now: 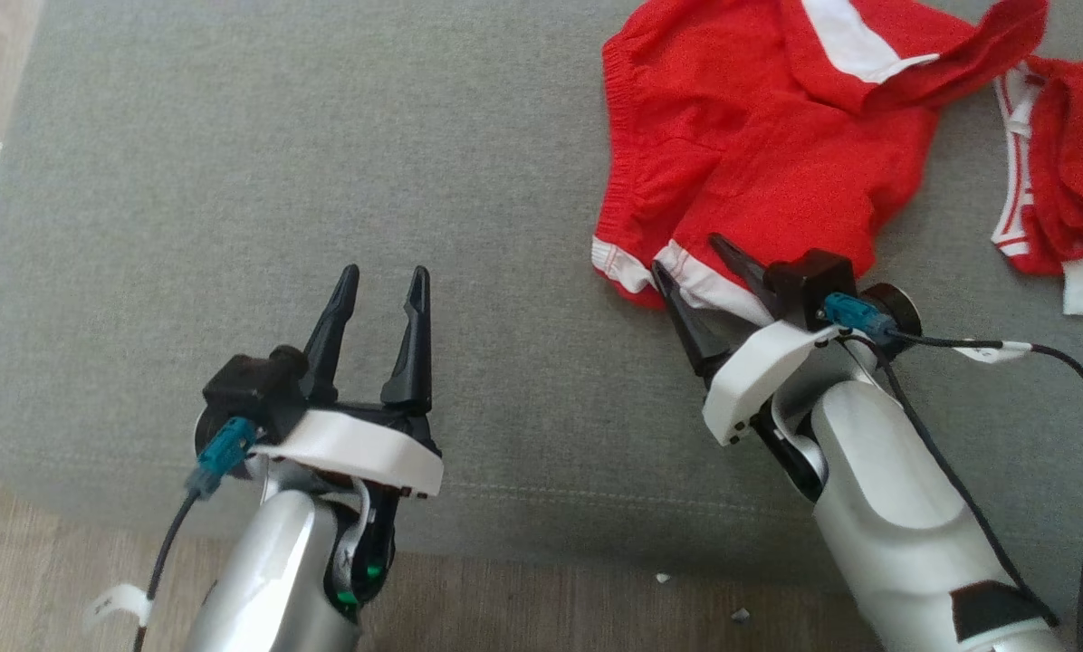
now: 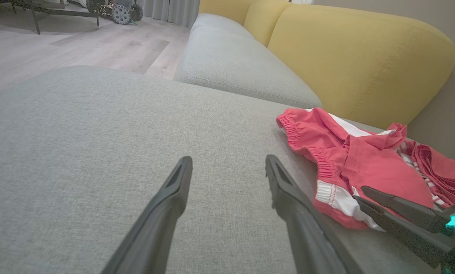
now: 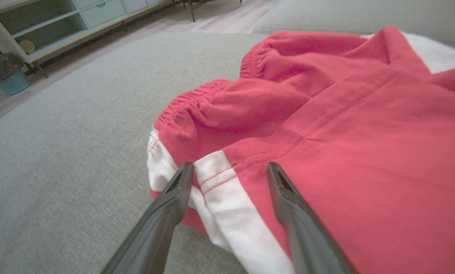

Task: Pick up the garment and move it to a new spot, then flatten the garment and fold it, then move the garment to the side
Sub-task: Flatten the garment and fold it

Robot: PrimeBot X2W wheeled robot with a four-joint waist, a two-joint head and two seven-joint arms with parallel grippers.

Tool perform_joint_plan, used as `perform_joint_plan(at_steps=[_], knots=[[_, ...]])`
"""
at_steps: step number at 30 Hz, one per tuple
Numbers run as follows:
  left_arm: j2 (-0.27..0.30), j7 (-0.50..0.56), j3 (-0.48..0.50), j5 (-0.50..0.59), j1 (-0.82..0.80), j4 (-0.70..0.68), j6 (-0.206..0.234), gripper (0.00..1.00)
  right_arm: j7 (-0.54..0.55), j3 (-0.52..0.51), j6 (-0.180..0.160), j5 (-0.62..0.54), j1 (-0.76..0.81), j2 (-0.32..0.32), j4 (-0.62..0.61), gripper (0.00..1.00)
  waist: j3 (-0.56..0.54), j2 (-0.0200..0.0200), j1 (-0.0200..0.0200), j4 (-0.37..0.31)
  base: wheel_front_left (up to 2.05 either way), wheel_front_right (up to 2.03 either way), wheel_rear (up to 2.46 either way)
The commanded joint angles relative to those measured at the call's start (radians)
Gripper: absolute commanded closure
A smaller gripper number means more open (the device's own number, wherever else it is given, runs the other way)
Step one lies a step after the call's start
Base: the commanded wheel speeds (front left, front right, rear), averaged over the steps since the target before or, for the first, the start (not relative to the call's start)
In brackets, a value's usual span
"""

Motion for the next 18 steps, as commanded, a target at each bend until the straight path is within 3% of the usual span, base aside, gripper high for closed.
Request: perform_joint_plan(at_steps=[1, 11, 14, 17, 18], knots=[[0.009, -0.008, 0.028, -0.004, -0.034, -0.031, 0.009, 0.0, -0.001, 0.016, 0.006, -0.01, -0.019, 0.021, -0.022, 0.0, 0.005, -0.0001, 0.0, 0.007, 0.0, 0.0, 0.0], [0.009, -0.008, 0.027, -0.008, -0.034, -0.031, 0.014, 0.0, -0.021, 0.003, 0.006, -0.012, -0.053, 0.028, 0.068, 0.03, 0.011, -0.0001, 0.0, 0.022, 0.0, 0.0, 0.0], [0.009, -0.008, 0.029, -0.008, -0.034, -0.029, 0.015, 0.0, -0.03, -0.001, 0.006, -0.01, -0.06, 0.032, 0.083, 0.34, 0.01, -0.0001, 0.0, 0.017, 0.0, 0.0, 0.0], [0.009, -0.008, 0.028, -0.007, -0.035, -0.026, 0.015, 0.0, -0.043, -0.005, 0.006, -0.002, -0.067, 0.036, 0.097, 1.0, 0.007, -0.0001, 0.0, 0.007, 0.0, 0.0, 0.0], [0.009, -0.008, 0.028, -0.007, -0.036, -0.025, 0.015, 0.0, -0.046, -0.005, 0.006, 0.0, -0.069, 0.037, 0.101, 1.0, 0.007, -0.0001, 0.0, 0.005, 0.0, 0.0, 0.0]])
